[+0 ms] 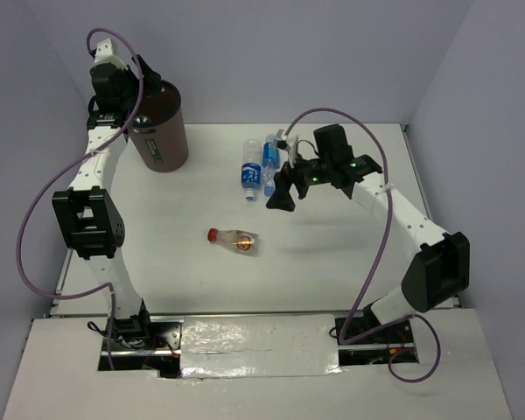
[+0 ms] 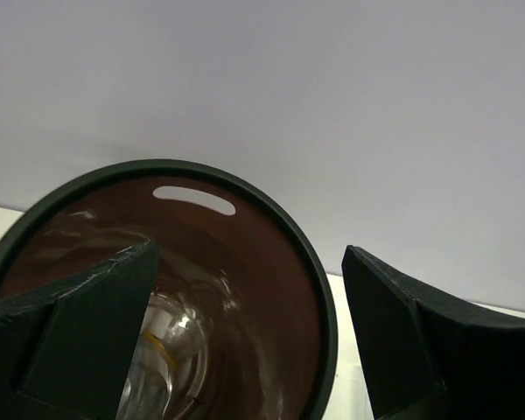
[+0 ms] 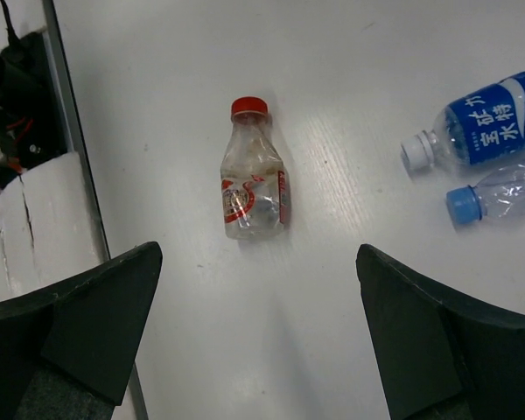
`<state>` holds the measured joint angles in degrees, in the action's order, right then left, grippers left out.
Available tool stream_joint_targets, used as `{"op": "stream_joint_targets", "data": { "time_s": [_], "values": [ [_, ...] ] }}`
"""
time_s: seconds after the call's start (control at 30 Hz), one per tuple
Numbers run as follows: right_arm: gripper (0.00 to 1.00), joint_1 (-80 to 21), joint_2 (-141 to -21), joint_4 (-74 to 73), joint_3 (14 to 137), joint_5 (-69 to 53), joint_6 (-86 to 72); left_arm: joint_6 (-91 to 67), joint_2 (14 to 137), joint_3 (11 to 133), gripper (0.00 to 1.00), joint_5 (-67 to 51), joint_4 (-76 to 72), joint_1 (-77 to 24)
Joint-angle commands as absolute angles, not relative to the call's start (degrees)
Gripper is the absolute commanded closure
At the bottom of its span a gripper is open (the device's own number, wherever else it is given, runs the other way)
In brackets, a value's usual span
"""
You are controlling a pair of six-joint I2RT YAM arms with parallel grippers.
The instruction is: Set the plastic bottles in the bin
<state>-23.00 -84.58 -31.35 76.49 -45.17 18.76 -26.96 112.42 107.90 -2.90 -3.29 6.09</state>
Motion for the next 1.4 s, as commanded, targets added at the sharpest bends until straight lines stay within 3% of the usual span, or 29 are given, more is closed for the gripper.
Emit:
{"op": "stream_joint_targets", "data": {
  "time_s": [0.0,0.17,0.4,0.73,1.0,1.27,1.37],
  "values": [
    [0.00,-26.7,-87.3,-32.5,78.8,-37.0,19.3,-25.1,108.0,107.7,0.00,-2.7,-3.8,6.0],
    [0.00,-34.4,-94.4,-35.1,82.9,-23.0,18.0,-24.6,102.3,103.9,0.01,-3.9,-1.3,5.5],
    [0.00,-43.5,-101.8,-38.3,84.2,-22.1,24.7,-25.0,86.9,93.5,0.01,-4.7,10.9,5.1],
    [0.00,-48.5,-109.3,-34.1,82.6,-15.6,32.2,-37.3,54.1,61.8,0.00,-1.9,14.8,6.2],
    [0.02,-49.3,-114.4,-30.2,82.2,-12.7,32.7,-55.2,41.8,40.6,0.00,-10.7,17.1,6.3],
    [0.31,-49.3,-111.8,-26.9,80.2,-13.1,30.7,-68.8,37.2,25.4,0.01,-17.6,5.5,6.3],
    [0.51,-49.3,-109.1,-27.0,79.8,-16.0,29.6,-72.3,39.7,21.9,0.01,-20.6,-0.1,5.6]
  ]
}}
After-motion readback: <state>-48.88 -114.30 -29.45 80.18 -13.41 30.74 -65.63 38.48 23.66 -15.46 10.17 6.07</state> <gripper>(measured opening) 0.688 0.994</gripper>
